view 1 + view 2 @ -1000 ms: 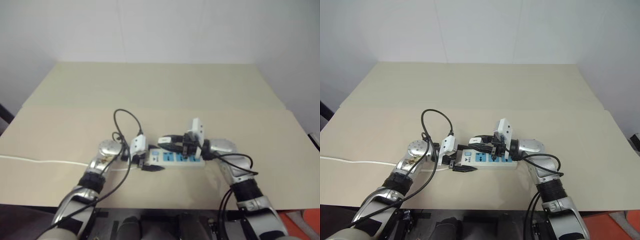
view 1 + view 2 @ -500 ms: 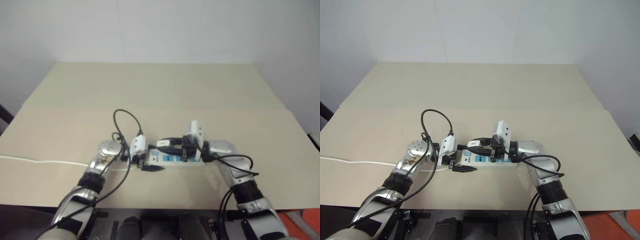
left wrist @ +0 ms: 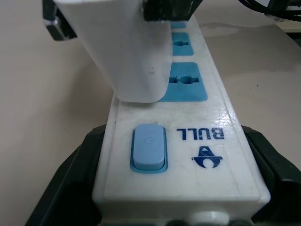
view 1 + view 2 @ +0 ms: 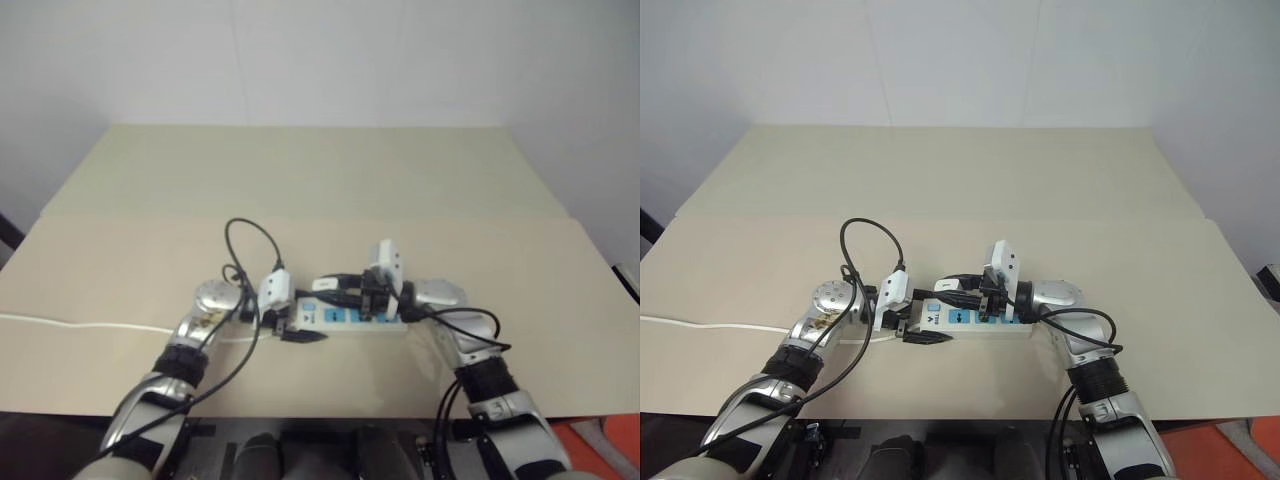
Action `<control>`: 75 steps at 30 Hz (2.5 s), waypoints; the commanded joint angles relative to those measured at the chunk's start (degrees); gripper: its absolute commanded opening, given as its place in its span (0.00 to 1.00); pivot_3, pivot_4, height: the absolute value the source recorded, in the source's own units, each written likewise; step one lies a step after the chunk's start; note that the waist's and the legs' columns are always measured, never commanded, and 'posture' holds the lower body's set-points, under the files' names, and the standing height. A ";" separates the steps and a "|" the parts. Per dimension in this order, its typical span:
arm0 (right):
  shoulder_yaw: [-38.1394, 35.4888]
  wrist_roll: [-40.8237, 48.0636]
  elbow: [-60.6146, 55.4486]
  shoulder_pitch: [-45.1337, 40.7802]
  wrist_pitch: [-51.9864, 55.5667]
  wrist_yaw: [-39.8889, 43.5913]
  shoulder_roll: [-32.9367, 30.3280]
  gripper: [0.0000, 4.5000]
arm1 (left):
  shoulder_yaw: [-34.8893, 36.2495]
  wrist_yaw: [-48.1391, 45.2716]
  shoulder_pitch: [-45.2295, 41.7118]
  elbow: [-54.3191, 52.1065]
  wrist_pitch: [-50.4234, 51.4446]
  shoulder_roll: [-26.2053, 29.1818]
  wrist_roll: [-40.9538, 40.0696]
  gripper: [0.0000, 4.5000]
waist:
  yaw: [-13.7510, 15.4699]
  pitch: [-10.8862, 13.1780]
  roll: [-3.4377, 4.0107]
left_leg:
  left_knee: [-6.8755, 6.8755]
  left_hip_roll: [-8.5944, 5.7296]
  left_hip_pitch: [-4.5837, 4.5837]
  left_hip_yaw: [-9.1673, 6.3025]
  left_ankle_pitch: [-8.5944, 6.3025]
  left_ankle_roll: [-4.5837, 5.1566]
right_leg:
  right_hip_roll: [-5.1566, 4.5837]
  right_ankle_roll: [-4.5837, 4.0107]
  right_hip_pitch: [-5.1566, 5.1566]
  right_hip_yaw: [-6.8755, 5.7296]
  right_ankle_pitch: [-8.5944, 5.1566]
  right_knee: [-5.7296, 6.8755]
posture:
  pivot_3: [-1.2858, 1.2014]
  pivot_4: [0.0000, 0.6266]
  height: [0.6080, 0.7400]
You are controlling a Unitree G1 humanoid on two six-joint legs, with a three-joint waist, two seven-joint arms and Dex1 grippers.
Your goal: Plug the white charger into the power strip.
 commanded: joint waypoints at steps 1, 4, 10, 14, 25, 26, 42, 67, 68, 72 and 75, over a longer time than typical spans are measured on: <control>-0.66 -0.76 0.95 0.00 -0.87 -0.77 -0.34 0.26 | -0.82 -0.54 0.17 -1.15 0.60 1.32 1.28 0.74 | -0.06 0.00 0.00 | 0.00 0.00 0.00 0.00 0.00 0.00 | 0.00 0.00 0.00 0.00 0.00 0.00 | 0.52 0.24 1.00; -1.03 -0.61 1.16 0.01 -1.05 -0.49 -0.81 0.26 | -0.83 -0.52 0.16 -1.15 0.67 1.36 1.29 0.74 | -0.09 0.00 0.00 | 0.00 0.00 -0.01 0.00 0.00 0.00 | 0.00 0.00 0.00 0.00 0.00 -0.01 | 0.52 0.24 1.00; -2.49 -0.28 1.69 0.93 -1.76 0.84 -3.59 0.26 | -0.77 -0.39 0.40 -1.35 0.92 1.54 1.26 0.74 | -0.15 0.00 0.00 | 0.00 0.00 -0.01 0.00 0.00 0.00 | 0.00 0.00 0.01 0.00 0.00 -0.01 | 0.52 0.24 1.00; -3.02 -0.32 2.14 2.44 -2.59 2.28 -6.35 0.26 | -0.86 -0.18 0.88 -1.88 1.13 1.98 1.01 0.74 | 0.36 0.00 0.00 | 0.00 -0.01 -0.03 0.00 0.00 0.00 | -0.02 0.01 0.02 -0.01 0.00 -0.04 | 0.52 0.24 1.00; -3.19 -0.55 8.07 2.79 -6.32 6.11 -12.68 0.26 | -0.61 0.27 2.22 -3.70 2.02 3.96 0.25 0.74 | 1.08 0.00 0.00 | 0.00 -0.01 -0.01 0.01 0.00 0.00 | -0.01 0.00 0.05 -0.01 0.00 -0.07 | 0.52 0.24 1.00; -3.06 -0.71 8.55 2.48 -6.69 6.20 -12.64 0.26 | -0.58 0.34 2.32 -3.83 2.09 4.07 0.25 0.74 | 1.09 0.00 -0.01 | 0.00 -0.01 -0.01 0.01 0.00 0.00 | -0.02 0.00 0.05 -0.01 0.00 -0.08 | 0.52 0.24 1.00; 4.92 -3.62 6.10 -0.73 -7.80 6.22 -4.32 0.26 | -1.13 1.39 2.52 -4.63 2.48 3.49 0.16 0.74 | -0.74 -0.01 -0.02 | -0.02 0.05 0.12 0.00 0.00 0.00 | 0.05 -0.04 0.07 0.02 0.00 0.00 | 0.52 0.24 1.00; 5.17 -6.07 11.53 -2.12 -7.52 10.15 -4.48 0.26 | -0.74 1.82 3.77 -5.42 1.57 3.77 0.46 0.74 | -0.90 -0.13 -0.10 | -0.06 0.09 0.26 -0.01 -0.01 0.01 | 0.09 -0.08 0.21 0.03 -0.02 -0.01 | 0.52 0.24 1.00; 5.15 -5.86 11.33 -2.12 -7.28 10.20 -4.30 0.26 | -0.71 2.02 3.81 -5.43 1.21 3.69 0.53 0.74 | -0.90 -0.13 -0.10 | -0.06 0.09 0.26 -0.01 -0.01 0.01 | 0.09 -0.08 0.21 0.03 -0.02 -0.01 | 0.52 0.24 1.00; 5.46 -5.54 10.63 -2.32 -7.07 10.69 -3.90 0.26 | -0.67 2.19 3.84 -5.44 0.99 3.61 0.49 0.74 | -0.90 -0.13 -0.10 | -0.06 0.09 0.26 -0.01 -0.01 0.01 | 0.09 -0.08 0.21 0.03 -0.02 -0.01 | 0.52 0.24 1.00; 5.46 -5.62 10.70 -2.38 -7.26 10.66 -3.79 0.26 | -0.60 2.39 3.95 -5.51 0.93 3.58 0.48 0.74 | -0.91 -0.13 -0.10 | -0.06 0.09 0.27 -0.01 -0.01 0.01 | 0.09 -0.08 0.21 0.03 -0.02 -0.01 | 0.52 0.24 1.00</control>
